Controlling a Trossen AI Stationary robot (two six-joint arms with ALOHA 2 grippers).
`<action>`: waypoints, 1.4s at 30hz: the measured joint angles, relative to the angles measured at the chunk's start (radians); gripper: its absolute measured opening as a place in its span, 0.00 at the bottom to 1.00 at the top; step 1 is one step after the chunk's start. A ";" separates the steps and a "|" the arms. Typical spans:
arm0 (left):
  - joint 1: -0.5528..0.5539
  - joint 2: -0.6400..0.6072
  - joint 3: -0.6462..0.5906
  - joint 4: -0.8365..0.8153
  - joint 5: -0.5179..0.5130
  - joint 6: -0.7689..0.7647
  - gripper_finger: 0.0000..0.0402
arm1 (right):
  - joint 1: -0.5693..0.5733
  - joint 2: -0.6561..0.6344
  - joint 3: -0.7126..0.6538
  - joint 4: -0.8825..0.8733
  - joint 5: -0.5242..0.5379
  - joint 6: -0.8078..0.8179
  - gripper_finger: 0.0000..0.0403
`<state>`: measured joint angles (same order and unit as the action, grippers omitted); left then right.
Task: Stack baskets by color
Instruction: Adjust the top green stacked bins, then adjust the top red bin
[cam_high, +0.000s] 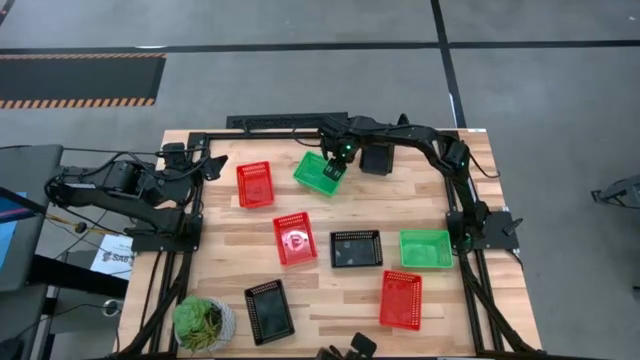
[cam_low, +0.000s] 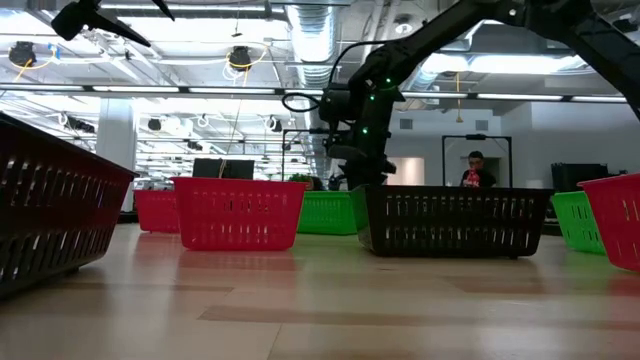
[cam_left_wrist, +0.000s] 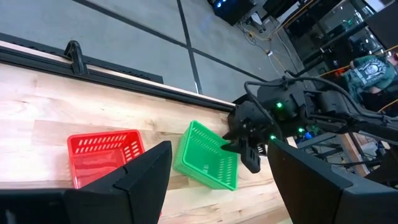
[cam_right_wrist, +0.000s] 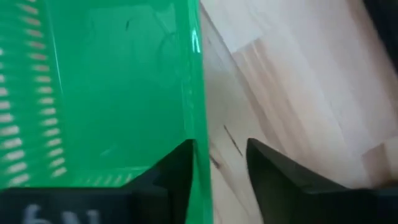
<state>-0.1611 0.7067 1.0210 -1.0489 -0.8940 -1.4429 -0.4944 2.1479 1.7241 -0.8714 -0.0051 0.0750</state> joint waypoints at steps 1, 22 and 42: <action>0.000 0.000 0.000 0.000 0.000 0.000 0.64 | -0.003 0.000 0.000 -0.003 0.000 0.028 0.36; 0.000 0.000 0.000 0.000 -0.002 -0.001 0.64 | 0.006 0.000 0.000 0.099 -0.050 0.680 0.06; 0.000 0.029 0.000 -0.013 0.104 0.017 0.64 | -0.020 -0.008 0.206 -0.041 -0.053 0.515 0.53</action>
<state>-0.1608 0.7356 1.0214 -1.0621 -0.7896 -1.4259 -0.5148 2.1403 1.9305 -0.9127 -0.0582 0.5897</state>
